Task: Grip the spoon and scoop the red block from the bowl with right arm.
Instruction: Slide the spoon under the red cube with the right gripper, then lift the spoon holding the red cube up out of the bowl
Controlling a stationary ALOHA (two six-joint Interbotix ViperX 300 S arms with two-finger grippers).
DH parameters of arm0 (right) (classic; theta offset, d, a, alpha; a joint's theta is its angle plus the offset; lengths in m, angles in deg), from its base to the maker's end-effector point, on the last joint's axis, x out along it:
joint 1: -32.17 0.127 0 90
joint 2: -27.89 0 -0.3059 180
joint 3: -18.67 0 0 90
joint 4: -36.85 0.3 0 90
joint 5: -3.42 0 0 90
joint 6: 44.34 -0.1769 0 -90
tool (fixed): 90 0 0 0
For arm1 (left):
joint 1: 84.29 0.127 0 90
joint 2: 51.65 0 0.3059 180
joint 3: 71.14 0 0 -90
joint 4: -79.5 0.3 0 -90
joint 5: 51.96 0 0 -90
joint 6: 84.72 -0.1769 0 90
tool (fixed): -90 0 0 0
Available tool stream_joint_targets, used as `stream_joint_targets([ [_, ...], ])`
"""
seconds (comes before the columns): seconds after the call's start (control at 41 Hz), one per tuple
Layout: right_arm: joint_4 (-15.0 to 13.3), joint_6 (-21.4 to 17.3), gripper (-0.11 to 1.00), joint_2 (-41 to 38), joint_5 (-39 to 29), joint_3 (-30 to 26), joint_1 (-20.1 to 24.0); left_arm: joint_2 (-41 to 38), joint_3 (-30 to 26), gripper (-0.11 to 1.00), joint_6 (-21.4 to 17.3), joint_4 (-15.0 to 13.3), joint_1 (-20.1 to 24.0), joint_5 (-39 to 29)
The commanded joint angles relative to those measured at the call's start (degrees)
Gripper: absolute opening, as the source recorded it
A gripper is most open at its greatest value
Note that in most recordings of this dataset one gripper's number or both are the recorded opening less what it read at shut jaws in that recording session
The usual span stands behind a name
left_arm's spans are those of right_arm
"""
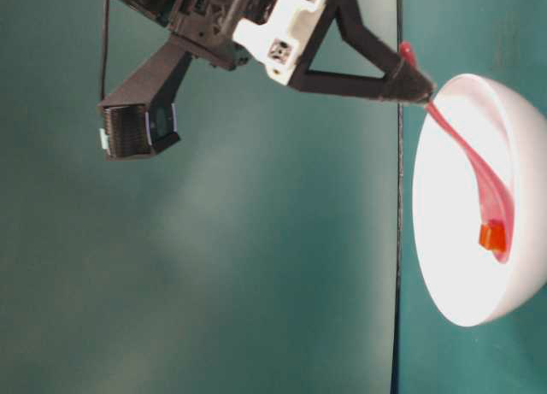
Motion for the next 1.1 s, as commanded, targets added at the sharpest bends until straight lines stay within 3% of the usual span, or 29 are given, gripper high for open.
stream_joint_targets([
  [0.0,0.09,-0.09,0.26,2.02,0.97,-0.62,0.26,-0.35,-0.97,0.0,-0.09,0.18,-0.09,0.26],
  [1.072,0.09,-0.09,0.26,15.21,-0.97,-0.62,0.26,-0.35,-0.97,0.0,0.0,0.18,-0.09,0.35],
])
